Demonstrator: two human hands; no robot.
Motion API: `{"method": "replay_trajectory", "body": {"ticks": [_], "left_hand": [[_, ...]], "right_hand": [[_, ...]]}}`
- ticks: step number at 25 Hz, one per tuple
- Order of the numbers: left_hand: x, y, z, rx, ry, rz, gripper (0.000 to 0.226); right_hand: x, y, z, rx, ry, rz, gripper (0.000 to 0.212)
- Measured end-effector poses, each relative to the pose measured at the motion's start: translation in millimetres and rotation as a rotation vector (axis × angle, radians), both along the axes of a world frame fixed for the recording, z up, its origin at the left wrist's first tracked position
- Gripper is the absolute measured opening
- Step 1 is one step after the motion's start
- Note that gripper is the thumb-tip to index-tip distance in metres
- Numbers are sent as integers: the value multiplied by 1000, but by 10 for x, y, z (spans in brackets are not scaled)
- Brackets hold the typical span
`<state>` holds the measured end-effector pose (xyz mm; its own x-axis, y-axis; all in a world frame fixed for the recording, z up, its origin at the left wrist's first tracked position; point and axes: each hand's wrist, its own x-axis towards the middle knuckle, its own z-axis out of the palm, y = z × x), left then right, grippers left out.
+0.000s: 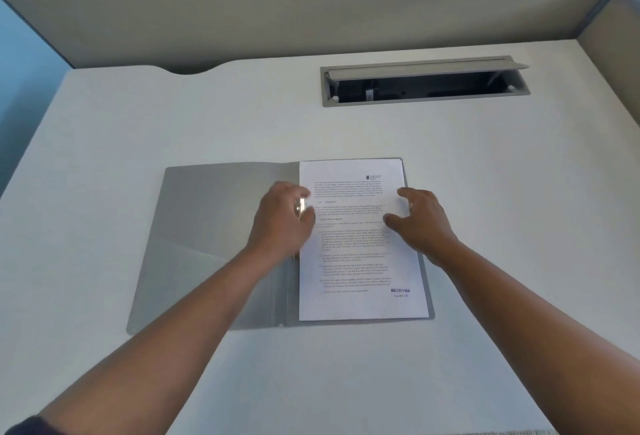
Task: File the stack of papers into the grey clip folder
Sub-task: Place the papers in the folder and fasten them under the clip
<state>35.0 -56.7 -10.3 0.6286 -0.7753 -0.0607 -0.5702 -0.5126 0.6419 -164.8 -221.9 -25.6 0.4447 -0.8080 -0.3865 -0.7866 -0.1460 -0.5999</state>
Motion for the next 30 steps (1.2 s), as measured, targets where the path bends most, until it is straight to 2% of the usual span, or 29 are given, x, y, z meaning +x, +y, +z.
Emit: {"method": "replay_trajectory", "body": {"ticks": [3,6,9,11,15,20,25,30], "left_hand": [[382,-394,-56,-23,286,247,47],[558,-603,-180,-20,460,345,45],[616,-653,-259,-45,475,400,27],[611,-652,-256,-69,478,405,18],[596,-629,-287,-83,488,374,31],[613,-601,-338,-69,508,304,21],[598,-579,-326,-94,510,292,31],[574,-560,-297,-84,539,247,46]], "right_hand": [[120,-148,58,99,-107,-132,61],[220,-263,103,147,-198,-248,17],[275,-341,126,210,-274,-312,25],[290,-377,131,243,-327,-341,24],[302,-399,107,243,-369,-362,21],[310,-413,60,218,-346,-338,20],[358,-473,48,231,-334,-340,32],[401,-531,-1,279,-353,-373,16]]}}
